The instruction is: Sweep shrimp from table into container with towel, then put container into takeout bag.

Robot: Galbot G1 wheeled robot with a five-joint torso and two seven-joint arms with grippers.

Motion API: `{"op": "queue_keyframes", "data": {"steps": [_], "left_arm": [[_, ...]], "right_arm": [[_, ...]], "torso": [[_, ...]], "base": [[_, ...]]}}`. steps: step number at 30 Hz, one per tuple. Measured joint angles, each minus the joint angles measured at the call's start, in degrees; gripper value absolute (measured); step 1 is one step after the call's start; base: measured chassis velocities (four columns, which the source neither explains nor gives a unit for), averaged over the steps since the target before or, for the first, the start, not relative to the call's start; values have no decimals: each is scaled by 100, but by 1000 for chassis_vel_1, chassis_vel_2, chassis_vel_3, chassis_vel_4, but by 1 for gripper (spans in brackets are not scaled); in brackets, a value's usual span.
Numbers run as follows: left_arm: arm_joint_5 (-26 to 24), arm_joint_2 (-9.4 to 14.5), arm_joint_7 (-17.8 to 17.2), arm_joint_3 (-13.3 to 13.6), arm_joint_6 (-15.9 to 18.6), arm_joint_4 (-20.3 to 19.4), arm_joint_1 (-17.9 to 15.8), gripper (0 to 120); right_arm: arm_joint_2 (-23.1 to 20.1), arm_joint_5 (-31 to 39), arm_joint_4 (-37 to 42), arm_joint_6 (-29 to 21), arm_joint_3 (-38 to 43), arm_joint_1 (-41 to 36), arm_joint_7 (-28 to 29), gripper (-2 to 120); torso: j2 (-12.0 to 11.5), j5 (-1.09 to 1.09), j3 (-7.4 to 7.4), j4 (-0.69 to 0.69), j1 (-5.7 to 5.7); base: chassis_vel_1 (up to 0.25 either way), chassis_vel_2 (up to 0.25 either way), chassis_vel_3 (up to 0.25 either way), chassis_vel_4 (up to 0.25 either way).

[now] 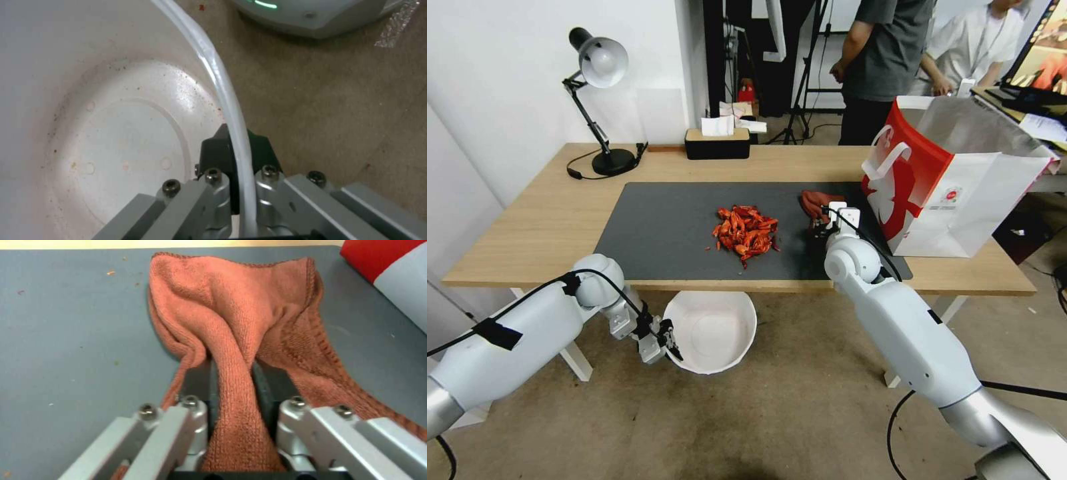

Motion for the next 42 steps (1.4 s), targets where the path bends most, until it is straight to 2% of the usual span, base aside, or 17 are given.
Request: {"op": "queue_keyframes", "data": {"steps": [5, 13, 16, 17, 19, 20, 23, 27, 34, 42], "left_arm": [[-2, 26, -11, -81, -4, -40, 76, 0], [-6, -17, -60, -221, -16, 9, 91, 0], [-7, -19, -83, -238, -22, 36, 75, 0], [-7, -19, -83, -238, -22, 36, 75, 0], [-7, -31, -113, -240, -34, 90, 86, 0], [-7, -31, -113, -240, -34, 90, 86, 0], [14, -109, -116, -256, -92, 190, 101, 0], [50, -192, -120, -272, -99, 193, 147, 0], [117, -300, -139, -286, -122, 209, 169, 0], [121, -339, -146, -281, -148, 301, 33, 0]], "right_arm": [[-9, 78, 96, 144, 24, -12, -74, 5], [-162, 115, 260, 645, 39, 15, -599, 5], [-302, 55, 167, 872, -88, 218, -1147, 5], [-302, 55, 167, 872, -88, 218, -1147, 5], [-393, -88, -28, 986, -277, 424, -1701, 5], [-393, -88, -28, 986, -277, 424, -1701, 5], [-521, -485, -368, 1013, -777, 838, -2368, 5], [-614, -604, -682, 1049, -1337, 1245, -2813, 5], [-663, -605, -1041, 1066, -1933, 1636, -3103, 5], [-865, -546, -1102, 1045, -2136, 1678, -3346, 5]], "torso": [[0, 0, 0, 2, 0], [0, 0, 0, 0, 0], [0, 0, 0, 0, 0], [0, 0, 0, 0, 0], [0, 0, 0, 2, 0], [0, 0, 0, 2, 0], [0, 0, -1, 1, 0], [0, 0, -1, 2, 1], [0, 0, -1, 2, 1], [0, 0, -1, 1, 0]], "base": [[0, 0, 0, 0], [0, 0, 0, 0], [0, 0, 0, 0], [0, 0, 0, 0], [0, 0, 0, 0], [0, 0, 0, 0], [0, 0, 0, 0], [0, 0, 0, 0], [0, 0, 0, 0], [0, 0, 0, 0]]}}
